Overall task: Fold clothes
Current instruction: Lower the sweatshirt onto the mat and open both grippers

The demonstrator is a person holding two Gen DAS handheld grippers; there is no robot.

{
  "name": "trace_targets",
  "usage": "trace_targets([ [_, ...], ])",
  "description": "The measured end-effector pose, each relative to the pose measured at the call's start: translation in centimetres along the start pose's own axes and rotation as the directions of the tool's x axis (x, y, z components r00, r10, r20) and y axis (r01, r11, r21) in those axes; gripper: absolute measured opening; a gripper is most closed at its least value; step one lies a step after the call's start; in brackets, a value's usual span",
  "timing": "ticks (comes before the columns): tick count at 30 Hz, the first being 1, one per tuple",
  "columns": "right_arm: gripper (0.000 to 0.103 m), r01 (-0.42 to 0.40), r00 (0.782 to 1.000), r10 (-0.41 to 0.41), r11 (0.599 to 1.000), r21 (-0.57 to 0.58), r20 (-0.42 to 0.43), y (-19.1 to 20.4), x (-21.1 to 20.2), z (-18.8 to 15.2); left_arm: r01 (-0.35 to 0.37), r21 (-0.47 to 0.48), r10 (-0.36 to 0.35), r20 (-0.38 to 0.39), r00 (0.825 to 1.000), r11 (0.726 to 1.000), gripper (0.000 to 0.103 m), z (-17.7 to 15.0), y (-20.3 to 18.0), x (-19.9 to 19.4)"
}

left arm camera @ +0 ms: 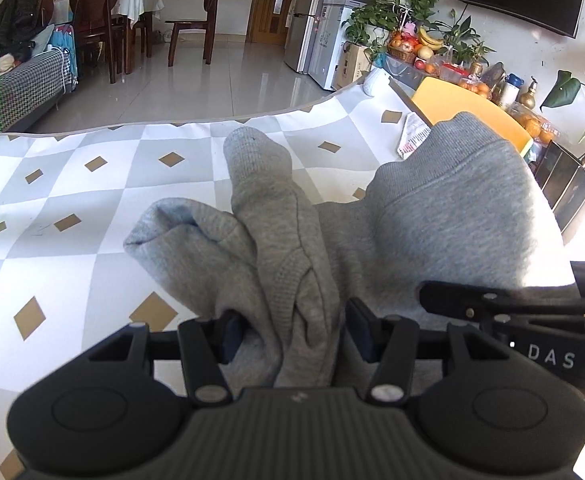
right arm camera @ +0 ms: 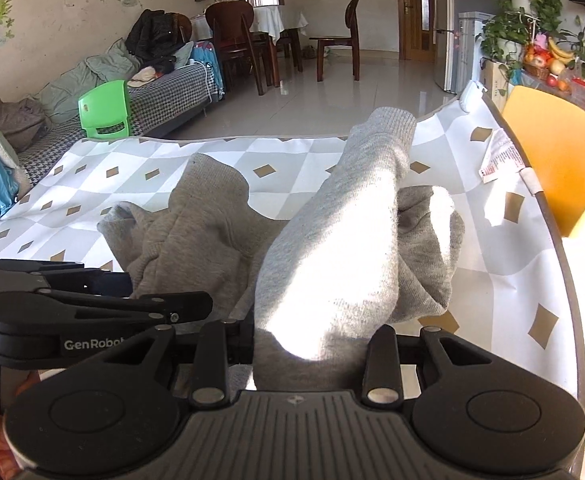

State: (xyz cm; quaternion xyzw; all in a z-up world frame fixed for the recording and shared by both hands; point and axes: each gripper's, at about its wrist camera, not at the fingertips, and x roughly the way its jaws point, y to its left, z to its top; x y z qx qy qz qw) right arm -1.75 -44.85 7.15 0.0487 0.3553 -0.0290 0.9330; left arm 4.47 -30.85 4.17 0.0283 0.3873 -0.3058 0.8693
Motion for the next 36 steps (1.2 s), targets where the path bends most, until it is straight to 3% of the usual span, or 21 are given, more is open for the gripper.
trace_targets([
  [8,0.033,0.12,0.992,-0.117,0.988,0.095,-0.037,-4.7,2.3,0.4,0.019,0.018,-0.02,0.011,1.0,1.0,0.05,2.5,-4.2,4.0],
  [12,0.038,0.243,0.966,-0.23,0.964,0.106,-0.117,-6.0,3.6,0.2,-0.02,0.021,0.02,0.01,1.0,1.0,0.074,2.3,-4.0,4.3],
  [13,0.042,0.271,0.958,-0.257,0.956,0.109,-0.129,-6.2,3.6,0.2,-0.026,0.023,0.026,0.012,1.0,0.999,0.074,2.2,-3.7,4.2],
  [20,0.052,0.332,0.943,-0.332,0.929,0.163,-0.032,-6.7,1.5,0.7,-0.046,-0.027,0.046,-0.015,0.999,0.999,0.076,0.9,-0.7,3.6],
  [22,0.055,0.321,0.946,-0.325,0.93,0.181,-0.004,-6.7,1.1,1.0,-0.04,-0.028,0.039,-0.027,0.999,0.999,0.078,0.5,-0.4,3.4],
  [24,0.056,0.263,0.964,-0.266,0.944,0.197,-0.013,-6.5,1.1,1.1,-0.03,-0.027,0.029,-0.045,0.999,0.999,0.078,0.0,-0.2,3.3],
  [28,0.056,0.175,0.981,-0.154,0.962,0.208,-0.115,-5.7,3.0,0.5,-0.013,-0.041,0.01,-0.086,0.996,0.999,0.078,-1.4,-0.2,3.7],
  [36,0.056,0.222,0.938,-0.158,0.957,0.184,-0.31,-5.2,6.2,-2.5,0.009,-0.021,-0.013,-0.168,0.986,1.0,0.078,-3.7,-0.7,5.3],
])
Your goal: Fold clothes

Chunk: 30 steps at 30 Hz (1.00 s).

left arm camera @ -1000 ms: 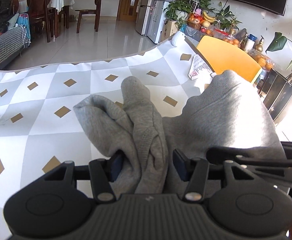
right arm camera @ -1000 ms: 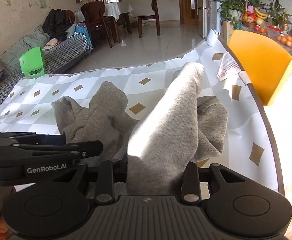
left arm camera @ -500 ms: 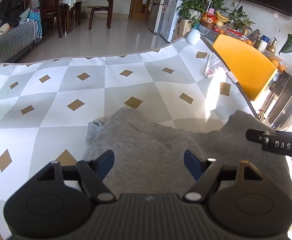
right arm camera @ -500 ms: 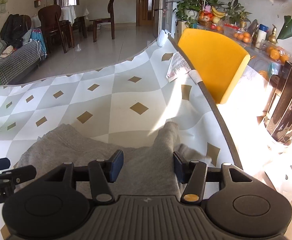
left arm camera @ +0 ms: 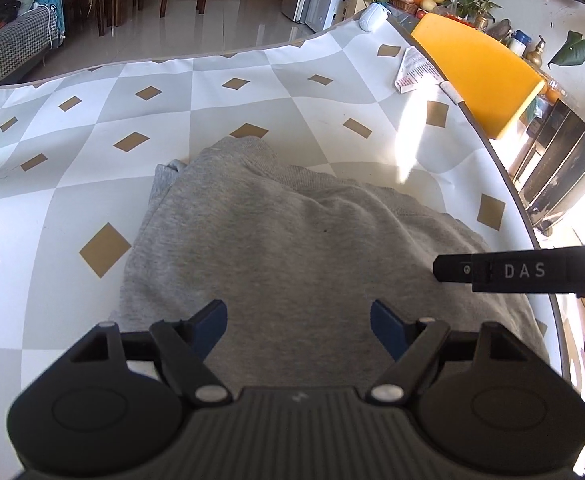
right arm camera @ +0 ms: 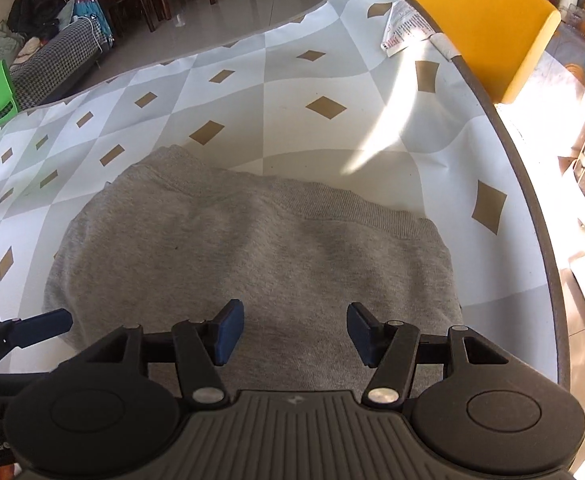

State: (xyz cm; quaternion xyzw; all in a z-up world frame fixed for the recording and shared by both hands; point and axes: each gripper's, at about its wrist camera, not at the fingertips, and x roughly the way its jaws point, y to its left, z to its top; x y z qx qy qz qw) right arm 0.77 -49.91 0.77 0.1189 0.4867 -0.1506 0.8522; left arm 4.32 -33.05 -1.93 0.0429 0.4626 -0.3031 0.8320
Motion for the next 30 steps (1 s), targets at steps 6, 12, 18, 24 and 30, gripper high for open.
trace_targets([
  [6,0.061,0.039,0.998,-0.04,0.999,-0.017,-0.038,0.2,1.9,-1.0,0.005,-0.046,-0.008,-0.07,0.998,0.999,0.09,-1.5,1.2,2.1],
  [12,0.064,0.072,0.996,-0.072,0.997,-0.002,-0.043,0.3,2.5,-1.4,0.011,-0.068,-0.018,-0.101,0.995,0.998,0.098,-2.3,2.1,3.0],
  [18,0.064,0.134,0.989,-0.129,0.987,0.083,-0.068,0.6,0.5,-1.0,-0.034,0.025,0.036,-0.095,0.995,0.999,0.1,-1.5,1.0,0.9],
  [24,0.064,0.131,0.99,-0.123,0.98,0.146,-0.064,1.0,-2.9,-1.1,-0.029,0.041,0.031,-0.064,0.997,0.999,0.103,-1.4,0.9,-2.3],
  [30,0.064,0.057,0.997,-0.045,0.968,0.245,-0.055,0.5,-4.9,-2.3,-0.064,0.126,0.071,-0.052,0.996,0.99,0.103,-2.1,0.0,-4.6],
])
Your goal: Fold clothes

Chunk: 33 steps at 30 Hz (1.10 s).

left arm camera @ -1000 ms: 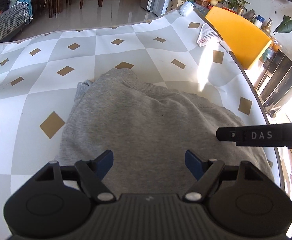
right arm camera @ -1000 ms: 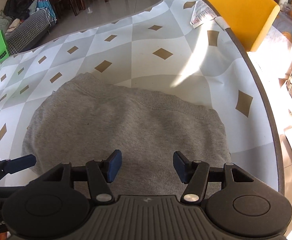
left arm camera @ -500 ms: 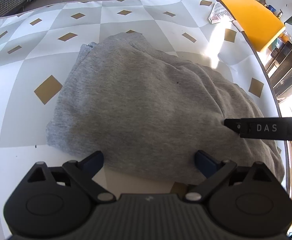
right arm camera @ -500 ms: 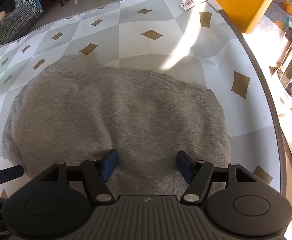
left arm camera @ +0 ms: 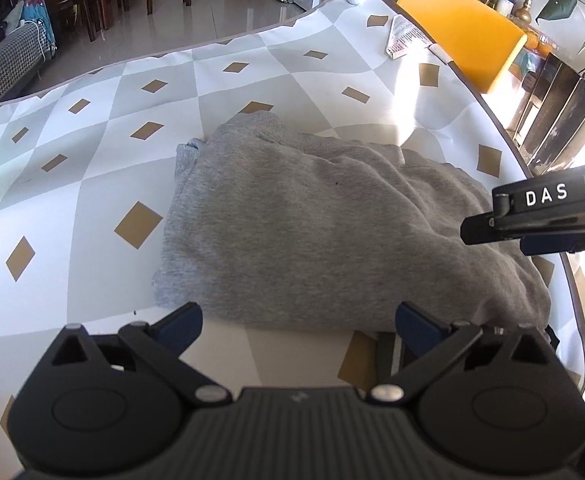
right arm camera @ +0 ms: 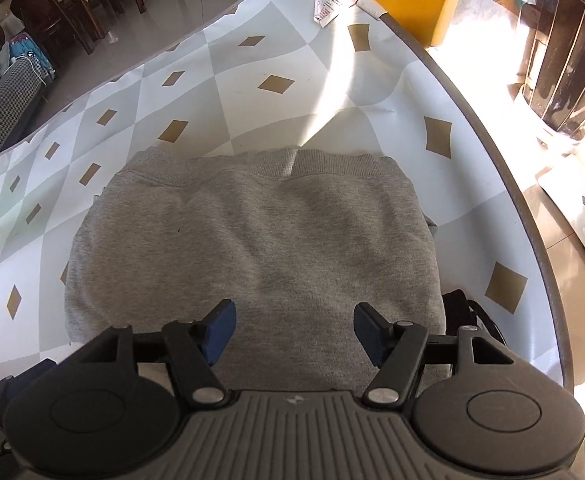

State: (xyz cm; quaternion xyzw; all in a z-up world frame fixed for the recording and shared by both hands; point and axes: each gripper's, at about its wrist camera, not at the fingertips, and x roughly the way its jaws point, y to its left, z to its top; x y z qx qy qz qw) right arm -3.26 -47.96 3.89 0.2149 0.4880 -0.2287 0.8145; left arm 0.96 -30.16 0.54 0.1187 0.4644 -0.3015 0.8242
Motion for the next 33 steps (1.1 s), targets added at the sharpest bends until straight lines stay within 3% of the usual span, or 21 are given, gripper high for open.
trace_targets([
  [12,0.064,0.008,1.0,-0.006,0.999,-0.043,0.026,0.6,-1.8,-2.8,-0.028,-0.039,0.027,-0.03,0.999,0.999,0.103,-1.6,0.8,-2.0],
  [17,0.064,0.038,0.999,-0.036,0.996,-0.085,0.028,1.1,-1.9,-4.0,-0.048,-0.001,0.048,-0.038,0.998,0.999,0.103,-2.4,0.3,-2.4],
  [33,0.064,0.075,0.997,-0.075,0.996,-0.053,0.014,0.6,-1.8,-6.5,-0.039,0.074,0.043,-0.05,0.998,0.996,0.103,-4.5,-1.4,-2.4],
])
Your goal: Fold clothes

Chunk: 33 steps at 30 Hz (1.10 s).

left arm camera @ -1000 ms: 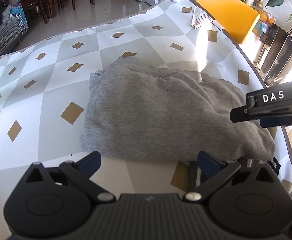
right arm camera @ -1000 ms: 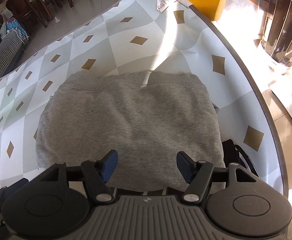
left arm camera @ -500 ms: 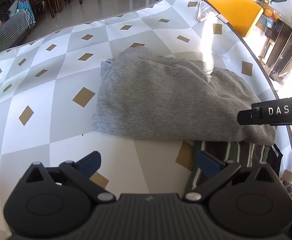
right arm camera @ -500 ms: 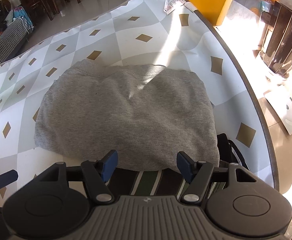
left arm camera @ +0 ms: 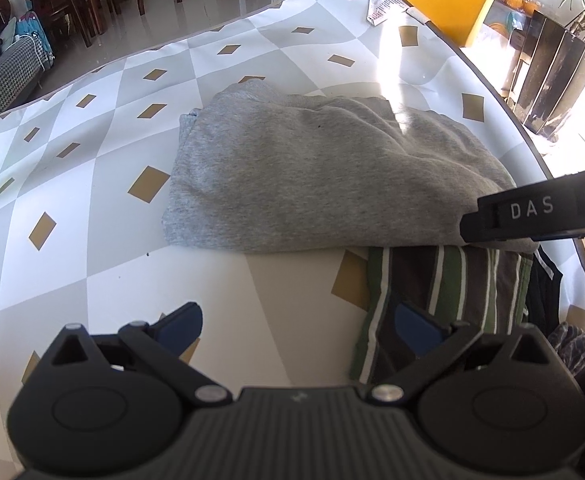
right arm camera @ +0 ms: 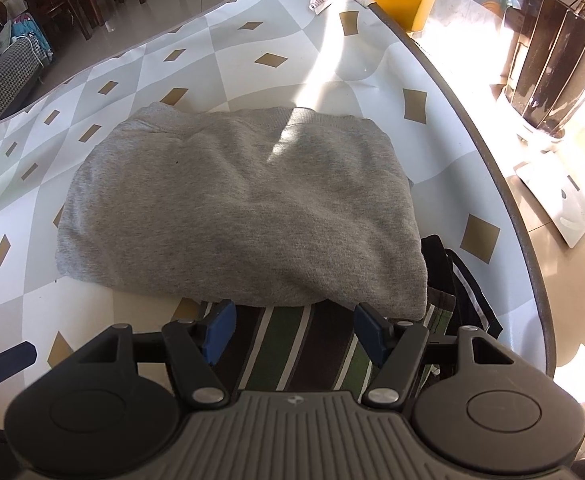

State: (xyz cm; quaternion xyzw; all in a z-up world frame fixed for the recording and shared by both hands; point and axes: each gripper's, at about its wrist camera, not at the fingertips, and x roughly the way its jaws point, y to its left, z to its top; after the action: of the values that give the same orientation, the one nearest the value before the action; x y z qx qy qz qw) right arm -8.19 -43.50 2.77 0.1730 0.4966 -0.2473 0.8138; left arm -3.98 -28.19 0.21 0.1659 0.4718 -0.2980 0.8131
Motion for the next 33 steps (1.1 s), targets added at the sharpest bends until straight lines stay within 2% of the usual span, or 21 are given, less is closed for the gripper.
trace_targets([
  [23,0.064,0.024,1.0,-0.024,0.999,0.039,0.004,-0.4,-0.6,-1.3,-0.028,0.044,0.026,0.038,0.999,0.999,0.103,-1.2,-0.3,-2.0],
  [33,0.064,0.019,1.0,-0.019,0.999,0.044,0.007,-0.5,-0.8,-1.8,-0.047,0.035,0.045,0.054,0.998,0.998,0.103,-1.2,-0.1,-2.9],
])
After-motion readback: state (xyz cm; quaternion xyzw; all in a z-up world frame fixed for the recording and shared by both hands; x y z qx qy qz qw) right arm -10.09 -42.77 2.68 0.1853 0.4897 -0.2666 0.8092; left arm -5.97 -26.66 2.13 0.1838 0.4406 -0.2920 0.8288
